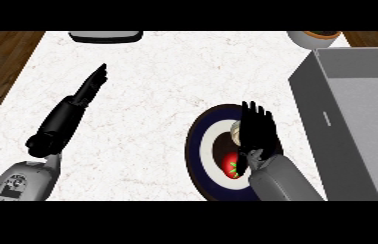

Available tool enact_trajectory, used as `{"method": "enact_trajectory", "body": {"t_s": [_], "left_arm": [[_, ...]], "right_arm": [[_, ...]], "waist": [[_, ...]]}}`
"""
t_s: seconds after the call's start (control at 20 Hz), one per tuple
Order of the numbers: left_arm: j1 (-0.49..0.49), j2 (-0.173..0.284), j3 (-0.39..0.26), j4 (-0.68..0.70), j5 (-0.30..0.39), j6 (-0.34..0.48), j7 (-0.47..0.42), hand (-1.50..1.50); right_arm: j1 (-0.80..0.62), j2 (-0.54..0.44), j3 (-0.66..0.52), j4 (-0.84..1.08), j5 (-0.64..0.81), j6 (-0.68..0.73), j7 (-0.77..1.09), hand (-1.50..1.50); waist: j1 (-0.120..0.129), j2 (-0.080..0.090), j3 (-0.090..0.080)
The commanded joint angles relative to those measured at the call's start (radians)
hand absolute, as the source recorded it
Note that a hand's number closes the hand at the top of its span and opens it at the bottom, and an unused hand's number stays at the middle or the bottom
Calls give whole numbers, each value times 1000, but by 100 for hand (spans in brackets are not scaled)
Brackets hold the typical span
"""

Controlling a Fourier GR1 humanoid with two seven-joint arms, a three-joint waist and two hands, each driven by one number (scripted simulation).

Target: Pick the cupcake from the plate and place it in the cardboard box

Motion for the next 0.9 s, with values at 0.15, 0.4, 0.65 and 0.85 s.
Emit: {"method": "enact_trajectory", "body": {"t_s": [0.15,0.4,0.65,0.85], "left_arm": [[-54,-67,40,91,-42,-42,-37,0],[-16,-22,90,69,-23,-90,-66,0],[7,-59,73,3,-58,-73,-16,0],[-6,-52,77,50,-40,-81,-22,0]], "right_arm": [[-46,44,-83,142,30,0,-91,-150],[-21,16,0,82,107,-36,-180,150],[-7,35,35,120,219,-135,-199,150],[73,-83,236,-20,100,-77,-652,150]], "waist": [[-1,4,1],[0,3,1],[2,2,1],[-1,-3,2]]}}
